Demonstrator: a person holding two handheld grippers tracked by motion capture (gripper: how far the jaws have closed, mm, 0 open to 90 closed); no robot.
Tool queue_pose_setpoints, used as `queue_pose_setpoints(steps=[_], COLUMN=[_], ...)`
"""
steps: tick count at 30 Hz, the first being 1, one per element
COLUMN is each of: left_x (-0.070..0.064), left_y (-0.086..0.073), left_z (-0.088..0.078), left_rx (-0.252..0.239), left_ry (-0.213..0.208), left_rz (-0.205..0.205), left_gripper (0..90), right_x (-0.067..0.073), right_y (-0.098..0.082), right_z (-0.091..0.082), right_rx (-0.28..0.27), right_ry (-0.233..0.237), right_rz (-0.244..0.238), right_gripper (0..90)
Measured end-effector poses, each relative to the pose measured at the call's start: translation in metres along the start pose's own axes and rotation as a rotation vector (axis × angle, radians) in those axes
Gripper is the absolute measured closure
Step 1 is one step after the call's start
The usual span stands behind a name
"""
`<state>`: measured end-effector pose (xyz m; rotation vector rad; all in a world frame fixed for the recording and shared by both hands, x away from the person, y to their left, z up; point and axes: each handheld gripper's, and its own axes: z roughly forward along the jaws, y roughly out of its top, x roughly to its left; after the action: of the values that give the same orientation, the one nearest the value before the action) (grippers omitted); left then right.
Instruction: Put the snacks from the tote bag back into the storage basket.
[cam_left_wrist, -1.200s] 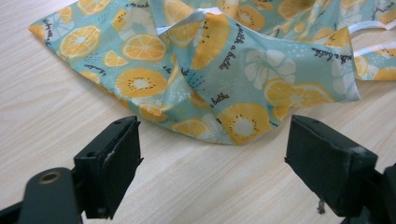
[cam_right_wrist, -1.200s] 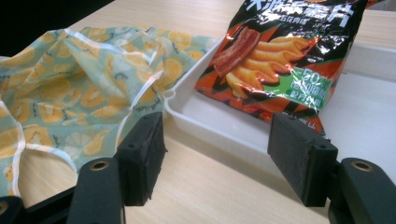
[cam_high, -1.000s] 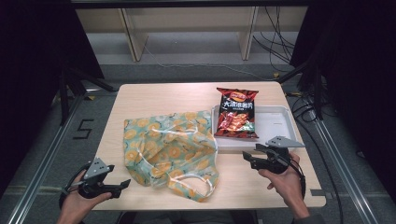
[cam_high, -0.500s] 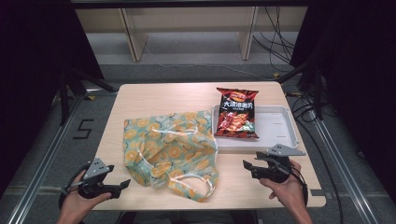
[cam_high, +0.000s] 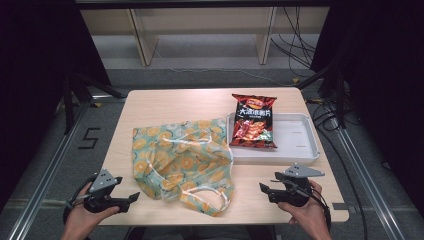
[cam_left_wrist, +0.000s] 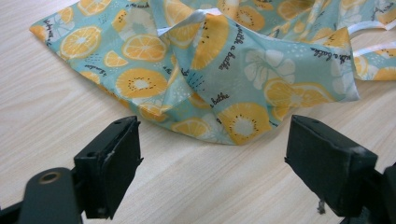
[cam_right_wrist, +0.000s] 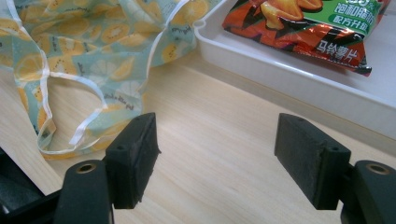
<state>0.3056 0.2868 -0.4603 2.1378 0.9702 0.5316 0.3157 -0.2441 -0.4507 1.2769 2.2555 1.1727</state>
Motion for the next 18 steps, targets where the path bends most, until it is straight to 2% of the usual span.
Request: queue_pose_setpoints(steps=[1, 2, 3, 5, 6, 9, 11, 12, 13, 14, 16, 17, 18], left_x=[0.0011, 0.0007, 0.0007, 0.0010, 0.0006, 0.0009, 0.0007, 0.0007, 0.0007, 0.0008, 0.0017, 0.0013, 0.0005], left_y=[0.0002, 0.0001, 0.0001, 0.0001, -0.0004, -0.0004, -0.0004, -0.0003, -0.0003, -0.0005, -0.0001, -0.0001, -0.0002], left_z=[-0.0004, -0.0004, -0.0004, -0.0003, 0.0007, 0.0009, 0.0009, 0.0009, 0.0009, 0.0008, -0.0001, 0.0011, 0.0005], left_rx=[0.007, 0.006, 0.007, 0.007, -0.003, -0.004, -0.004, -0.004, -0.004, -0.002, 0.012, -0.001, 0.012], left_ry=[-0.002, -0.002, -0.001, -0.002, -0.004, -0.004, -0.004, -0.004, -0.004, -0.004, 0.000, 0.003, -0.002], left_rz=[0.017, 0.012, 0.012, 0.015, 0.006, 0.009, 0.008, 0.008, 0.008, 0.009, 0.020, 0.016, 0.007], left_gripper=[17.4, 17.4, 17.4, 17.4, 17.4, 17.4, 17.4, 17.4, 17.4, 17.4, 17.4, 17.4, 17.4], right_x=[0.0022, 0.0000, 0.0039, 0.0044, 0.0016, 0.0032, 0.0024, 0.0037, 0.0035, 0.0005, 0.0002, -0.0001, -0.0004], right_y=[-0.0005, -0.0013, -0.0020, -0.0023, -0.0037, -0.0046, -0.0047, -0.0052, -0.0054, -0.0057, -0.0060, -0.0060, -0.0060], right_z=[-0.0007, 0.0002, -0.0008, -0.0014, -0.0004, -0.0013, -0.0012, -0.0018, -0.0018, -0.0012, -0.0013, -0.0013, -0.0014], right_rx=[0.002, -0.017, -0.003, 0.006, -0.011, 0.004, 0.001, 0.011, 0.014, 0.012, 0.017, 0.015, 0.013], right_ry=[-0.005, -0.006, 0.000, 0.005, 0.003, -0.003, -0.006, -0.007, -0.009, -0.015, -0.023, -0.025, -0.029], right_rz=[0.019, -0.009, 0.035, 0.036, -0.008, 0.001, -0.011, 0.017, 0.020, -0.006, -0.004, -0.006, -0.007], right_gripper=[30.8, 30.7, 30.6, 30.5, 30.3, 30.1, 30.1, 29.9, 29.8, 29.7, 29.6, 29.4, 29.3])
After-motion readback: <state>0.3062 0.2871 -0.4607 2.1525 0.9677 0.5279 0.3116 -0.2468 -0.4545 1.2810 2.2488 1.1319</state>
